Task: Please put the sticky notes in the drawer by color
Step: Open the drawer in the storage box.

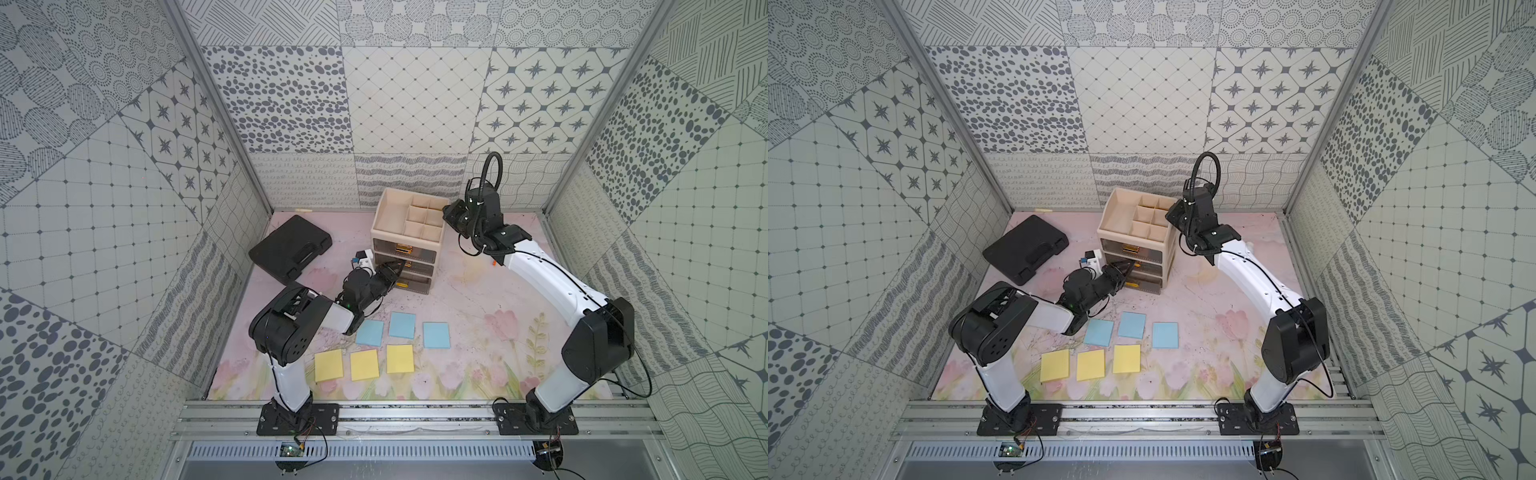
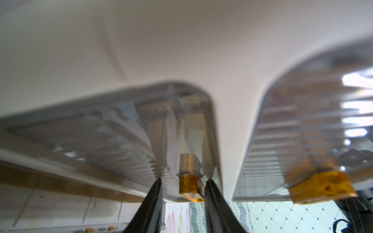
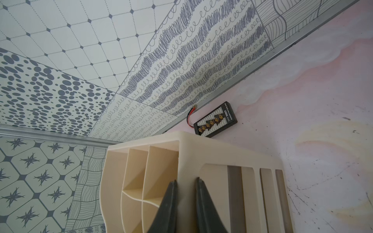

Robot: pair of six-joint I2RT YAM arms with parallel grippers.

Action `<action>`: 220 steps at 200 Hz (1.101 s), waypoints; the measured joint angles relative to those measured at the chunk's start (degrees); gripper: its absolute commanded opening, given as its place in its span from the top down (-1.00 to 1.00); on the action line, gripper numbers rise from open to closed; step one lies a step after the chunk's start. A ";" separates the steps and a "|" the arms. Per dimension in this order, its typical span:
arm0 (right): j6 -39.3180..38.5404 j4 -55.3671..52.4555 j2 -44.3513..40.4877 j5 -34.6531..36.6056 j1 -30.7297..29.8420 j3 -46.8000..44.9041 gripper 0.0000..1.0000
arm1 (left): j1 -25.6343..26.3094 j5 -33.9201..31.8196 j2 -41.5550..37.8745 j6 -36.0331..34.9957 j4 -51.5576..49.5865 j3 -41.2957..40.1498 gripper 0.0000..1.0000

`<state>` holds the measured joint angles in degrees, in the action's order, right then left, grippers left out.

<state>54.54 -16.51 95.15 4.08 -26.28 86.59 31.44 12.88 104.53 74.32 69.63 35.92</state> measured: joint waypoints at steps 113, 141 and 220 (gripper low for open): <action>0.59 1.11 -0.33 0.02 0.15 -0.87 0.82 | -0.04 0.63 -0.17 2.86 -0.85 1.05 0.84; 0.63 1.20 -0.33 -0.02 0.15 -0.90 0.83 | -0.04 0.61 -0.72 3.72 -1.95 1.14 1.00; 1.57 1.38 -0.11 -0.22 0.15 -0.72 0.87 | -0.02 0.63 -1.33 4.70 -3.06 1.09 1.00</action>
<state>56.12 -15.14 95.04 3.86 -26.13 85.86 31.42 13.52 103.20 79.02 66.57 37.01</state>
